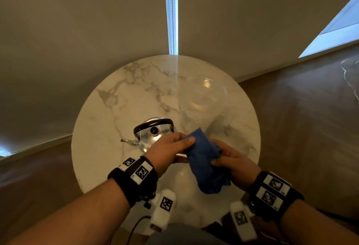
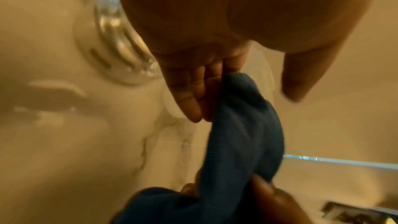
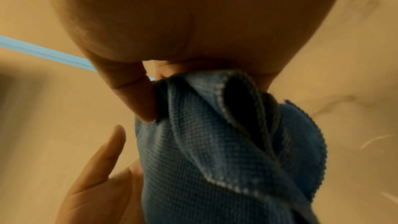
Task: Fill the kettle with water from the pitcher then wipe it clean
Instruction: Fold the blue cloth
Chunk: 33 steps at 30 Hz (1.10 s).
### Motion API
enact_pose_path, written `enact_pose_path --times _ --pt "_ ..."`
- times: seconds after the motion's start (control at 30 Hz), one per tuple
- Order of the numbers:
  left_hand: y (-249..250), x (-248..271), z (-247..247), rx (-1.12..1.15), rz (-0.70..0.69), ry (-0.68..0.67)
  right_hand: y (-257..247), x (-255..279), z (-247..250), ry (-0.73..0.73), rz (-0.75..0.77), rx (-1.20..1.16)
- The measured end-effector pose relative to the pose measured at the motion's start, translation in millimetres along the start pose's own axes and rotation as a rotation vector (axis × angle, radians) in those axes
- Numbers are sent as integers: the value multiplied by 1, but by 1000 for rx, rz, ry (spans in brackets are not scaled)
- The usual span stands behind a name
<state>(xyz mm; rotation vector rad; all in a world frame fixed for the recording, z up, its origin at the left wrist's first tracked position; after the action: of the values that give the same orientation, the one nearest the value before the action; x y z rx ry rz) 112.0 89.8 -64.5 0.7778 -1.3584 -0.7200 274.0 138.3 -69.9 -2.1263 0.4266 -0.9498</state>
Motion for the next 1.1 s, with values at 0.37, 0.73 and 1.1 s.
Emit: enact_pose_path --times 0.37,0.73,1.1 --pt "-58 -71 -109 -16 202 95 75 53 150 158 -298 226" --pt "-33 -141 -122 -238 17 317 43 4 199 236 -137 486" --pt "-70 -79 -248 -1443 -246 -86 27 17 213 250 130 969"
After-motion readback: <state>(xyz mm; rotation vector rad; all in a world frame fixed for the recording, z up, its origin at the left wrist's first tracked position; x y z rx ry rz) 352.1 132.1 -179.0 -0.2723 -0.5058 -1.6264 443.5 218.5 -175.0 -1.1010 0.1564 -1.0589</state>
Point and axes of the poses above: each hand's wrist, its own x-axis away from the middle knuckle, its own z-axis out of the back of the hand, y = z × x, the point moved 9 cm from there along -x, towards the middle knuckle, and after that the axes turned 15 degrees about -x, right-handed, at the moved point
